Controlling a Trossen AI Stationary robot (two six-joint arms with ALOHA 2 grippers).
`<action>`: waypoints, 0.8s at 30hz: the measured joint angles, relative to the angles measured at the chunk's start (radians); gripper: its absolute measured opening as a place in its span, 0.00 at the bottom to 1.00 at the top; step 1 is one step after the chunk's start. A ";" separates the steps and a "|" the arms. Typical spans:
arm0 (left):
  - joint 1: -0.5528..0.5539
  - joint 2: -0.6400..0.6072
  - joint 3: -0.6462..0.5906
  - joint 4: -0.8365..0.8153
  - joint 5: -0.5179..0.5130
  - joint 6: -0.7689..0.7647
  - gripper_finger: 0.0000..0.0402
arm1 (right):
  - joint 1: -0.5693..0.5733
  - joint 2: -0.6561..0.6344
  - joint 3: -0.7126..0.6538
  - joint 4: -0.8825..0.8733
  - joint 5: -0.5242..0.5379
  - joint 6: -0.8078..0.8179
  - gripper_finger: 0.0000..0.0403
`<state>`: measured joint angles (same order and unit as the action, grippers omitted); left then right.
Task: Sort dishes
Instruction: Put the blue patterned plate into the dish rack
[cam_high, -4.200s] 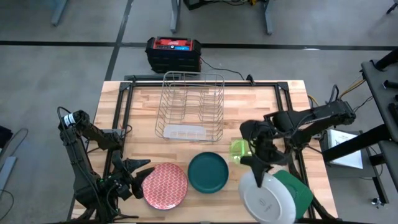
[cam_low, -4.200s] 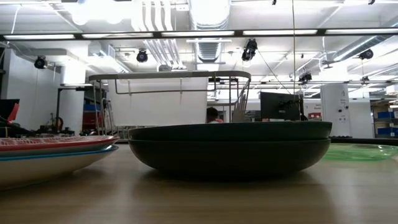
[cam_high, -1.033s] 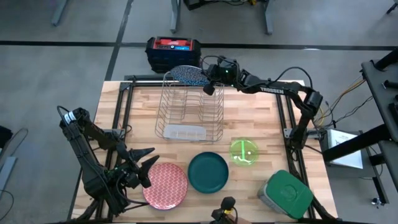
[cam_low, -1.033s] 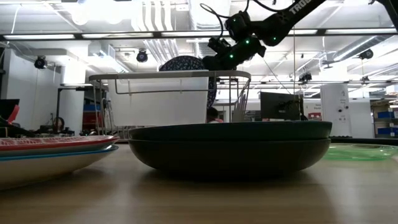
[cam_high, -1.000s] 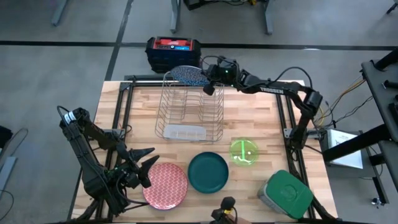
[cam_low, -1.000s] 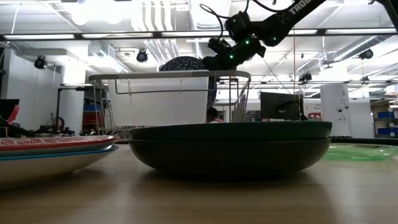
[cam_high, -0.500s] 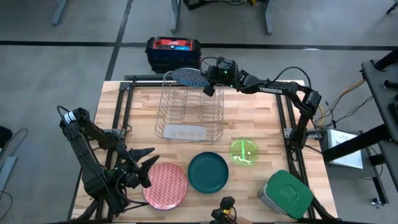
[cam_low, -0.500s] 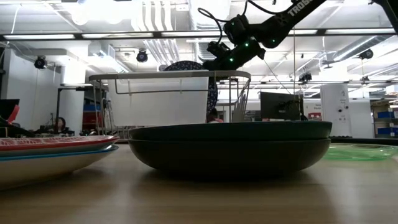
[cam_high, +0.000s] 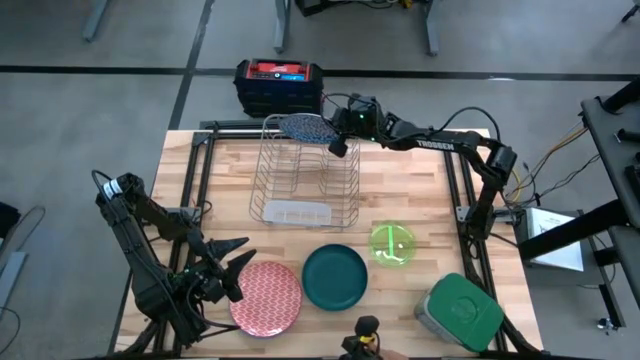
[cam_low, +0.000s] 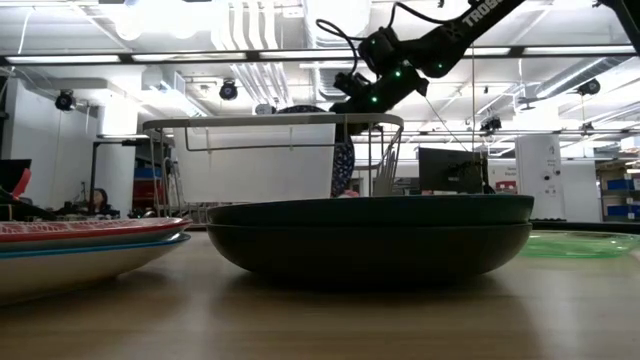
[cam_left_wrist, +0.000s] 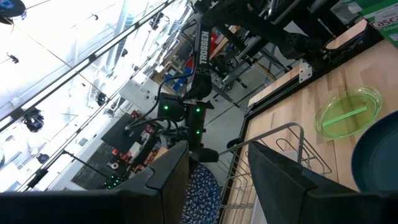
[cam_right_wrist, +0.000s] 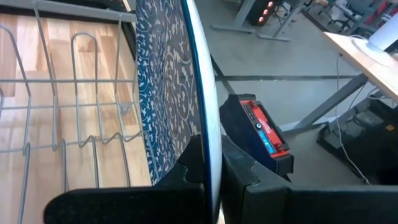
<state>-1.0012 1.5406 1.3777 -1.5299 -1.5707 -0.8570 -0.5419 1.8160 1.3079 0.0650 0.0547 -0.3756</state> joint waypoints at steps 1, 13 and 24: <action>0.000 0.000 0.000 0.000 0.000 0.000 0.39 | 0.000 0.000 0.000 -0.010 0.000 0.000 0.01; 0.000 0.000 0.000 0.002 0.000 0.000 0.39 | -0.001 0.000 0.001 -0.058 0.000 -0.002 0.01; 0.000 0.000 0.000 0.004 0.001 -0.001 0.39 | -0.002 0.000 0.001 -0.078 0.000 0.016 0.01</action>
<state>-1.0012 1.5406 1.3777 -1.5264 -1.5700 -0.8577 -0.5438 1.8164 1.3090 -0.0128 0.0547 -0.3598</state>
